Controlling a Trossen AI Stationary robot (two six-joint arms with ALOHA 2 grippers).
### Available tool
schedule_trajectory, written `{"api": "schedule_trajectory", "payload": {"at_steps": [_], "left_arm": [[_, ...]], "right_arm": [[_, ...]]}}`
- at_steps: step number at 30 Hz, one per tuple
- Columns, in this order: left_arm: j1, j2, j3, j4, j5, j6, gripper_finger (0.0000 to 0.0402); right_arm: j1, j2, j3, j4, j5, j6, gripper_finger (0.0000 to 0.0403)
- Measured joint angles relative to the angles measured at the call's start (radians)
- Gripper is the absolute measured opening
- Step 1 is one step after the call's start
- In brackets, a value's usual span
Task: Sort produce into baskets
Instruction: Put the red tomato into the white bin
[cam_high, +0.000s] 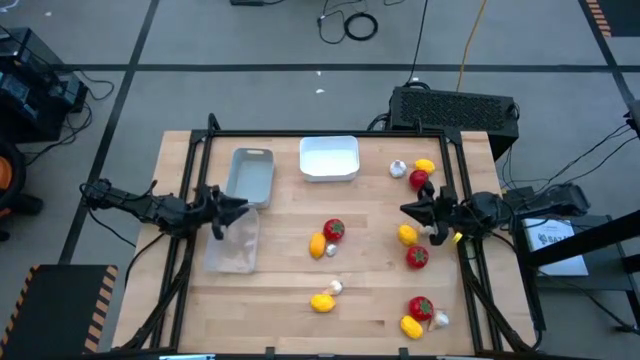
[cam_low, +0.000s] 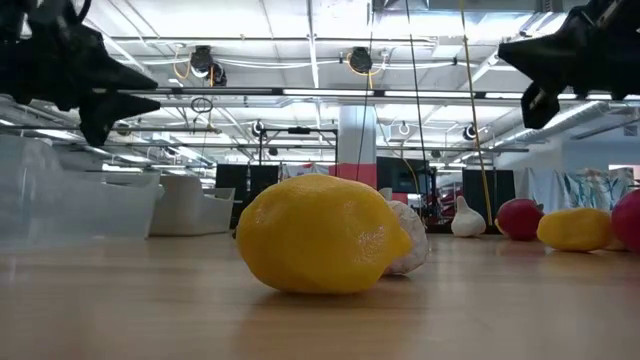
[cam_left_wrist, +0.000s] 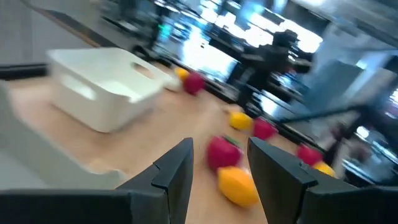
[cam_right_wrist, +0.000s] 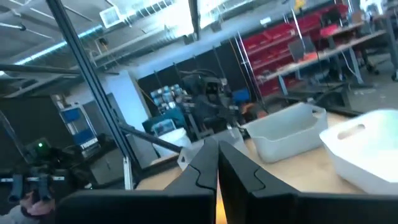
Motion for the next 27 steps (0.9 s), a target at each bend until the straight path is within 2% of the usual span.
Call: {"api": "schedule_trajectory", "payload": {"at_steps": [3,6,13,20,27], "left_arm": [[0.000,0.001,-0.004,0.034,-0.080,-0.071,0.0160],[0.000,0.015,-0.051,0.222,-0.119,-0.058,0.0160],[0.000,0.119,-0.051,0.492,0.055,0.059,0.0160],[0.000,0.334,-0.039,0.625,0.097,0.064,0.0160],[-0.011,0.615,0.094,0.648,0.187,0.066,0.0160]], "right_arm": [[0.000,0.061,0.000,0.056,-0.024,0.012,0.0004],[0.000,0.138,0.001,0.118,-0.063,0.005,0.0004],[0.000,0.361,0.149,0.168,-0.077,-0.070,0.0004],[0.022,0.680,0.392,0.156,-0.092,-0.241,0.0004],[0.049,0.925,0.644,-0.077,-0.092,-0.281,0.0004]]}}
